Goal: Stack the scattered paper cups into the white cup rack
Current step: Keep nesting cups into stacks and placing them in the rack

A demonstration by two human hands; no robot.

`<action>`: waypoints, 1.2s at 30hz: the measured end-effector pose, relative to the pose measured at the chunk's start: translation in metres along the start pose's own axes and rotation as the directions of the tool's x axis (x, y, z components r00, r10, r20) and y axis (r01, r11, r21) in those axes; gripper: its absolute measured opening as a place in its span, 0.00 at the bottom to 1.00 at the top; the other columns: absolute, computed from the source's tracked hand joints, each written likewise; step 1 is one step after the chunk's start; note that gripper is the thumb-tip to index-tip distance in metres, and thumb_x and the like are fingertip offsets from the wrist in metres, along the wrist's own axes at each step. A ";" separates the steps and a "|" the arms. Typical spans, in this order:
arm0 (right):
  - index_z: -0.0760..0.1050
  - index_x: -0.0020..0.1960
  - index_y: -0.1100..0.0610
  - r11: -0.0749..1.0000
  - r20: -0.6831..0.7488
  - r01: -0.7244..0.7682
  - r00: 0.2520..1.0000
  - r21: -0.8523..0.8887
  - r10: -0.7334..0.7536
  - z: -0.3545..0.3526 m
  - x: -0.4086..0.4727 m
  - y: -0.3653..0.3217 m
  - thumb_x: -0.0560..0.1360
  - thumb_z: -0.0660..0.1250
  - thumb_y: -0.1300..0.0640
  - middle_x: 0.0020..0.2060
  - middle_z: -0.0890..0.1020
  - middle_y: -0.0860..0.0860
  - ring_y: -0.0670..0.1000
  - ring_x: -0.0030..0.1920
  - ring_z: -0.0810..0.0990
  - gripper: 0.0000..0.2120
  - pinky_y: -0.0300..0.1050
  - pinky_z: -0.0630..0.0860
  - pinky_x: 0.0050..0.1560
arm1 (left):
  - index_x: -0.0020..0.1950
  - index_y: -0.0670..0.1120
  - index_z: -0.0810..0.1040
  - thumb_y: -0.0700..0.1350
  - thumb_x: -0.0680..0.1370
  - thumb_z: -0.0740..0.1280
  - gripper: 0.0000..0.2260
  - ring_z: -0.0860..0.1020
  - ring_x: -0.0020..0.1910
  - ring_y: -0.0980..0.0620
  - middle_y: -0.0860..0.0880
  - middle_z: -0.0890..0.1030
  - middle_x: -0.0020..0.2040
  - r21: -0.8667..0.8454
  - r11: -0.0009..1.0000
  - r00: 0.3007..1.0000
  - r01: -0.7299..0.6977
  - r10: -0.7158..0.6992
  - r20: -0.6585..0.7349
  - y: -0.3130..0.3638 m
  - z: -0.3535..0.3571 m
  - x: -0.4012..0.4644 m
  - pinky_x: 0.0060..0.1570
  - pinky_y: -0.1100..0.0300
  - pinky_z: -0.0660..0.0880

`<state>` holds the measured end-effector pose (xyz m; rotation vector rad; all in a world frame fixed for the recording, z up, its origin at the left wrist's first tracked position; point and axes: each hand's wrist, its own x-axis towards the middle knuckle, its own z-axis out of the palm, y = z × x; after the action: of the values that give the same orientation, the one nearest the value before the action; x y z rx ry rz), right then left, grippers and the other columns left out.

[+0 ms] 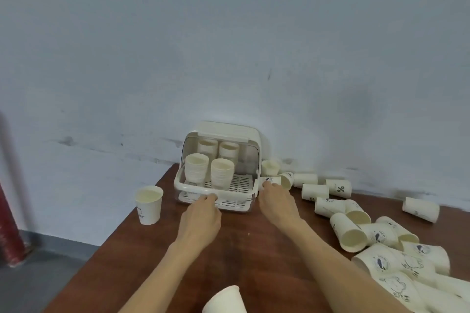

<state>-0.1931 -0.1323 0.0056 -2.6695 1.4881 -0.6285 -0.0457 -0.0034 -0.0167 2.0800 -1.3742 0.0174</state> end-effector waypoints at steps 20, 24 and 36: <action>0.71 0.53 0.59 1.000 -0.008 0.006 1.000 0.007 -0.006 -0.016 -0.088 -0.002 0.81 0.52 0.55 0.50 0.77 0.55 0.58 0.52 0.76 0.11 0.50 0.68 0.44 | 0.39 0.53 0.74 0.68 0.67 0.65 0.18 0.74 0.43 0.57 0.56 0.72 0.44 0.046 0.960 0.910 0.274 -0.275 0.309 0.011 -0.057 -0.190 0.42 0.60 0.70; 0.71 0.53 0.59 1.000 0.006 0.001 1.000 0.009 -0.001 -0.017 -0.097 0.002 0.81 0.52 0.56 0.50 0.77 0.55 0.58 0.51 0.76 0.12 0.49 0.68 0.44 | 0.39 0.52 0.73 0.64 0.68 0.67 0.16 0.73 0.43 0.57 0.56 0.71 0.44 0.013 0.965 0.926 0.262 -0.255 0.278 0.015 -0.053 -0.188 0.41 0.61 0.68; 0.72 0.54 0.58 0.999 -0.007 -0.042 0.999 -0.003 0.042 -0.030 -0.099 0.047 0.80 0.53 0.57 0.50 0.77 0.54 0.57 0.51 0.76 0.11 0.49 0.69 0.44 | 0.39 0.52 0.76 0.53 0.78 0.64 0.10 0.74 0.41 0.58 0.56 0.68 0.46 -0.090 0.991 0.990 0.098 -0.087 0.112 0.046 -0.036 -0.155 0.43 0.58 0.72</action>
<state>-0.2880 -0.0714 -0.0095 -2.6341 1.5433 -0.6337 -0.1423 0.1310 -0.0184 2.0882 -1.3129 -0.1991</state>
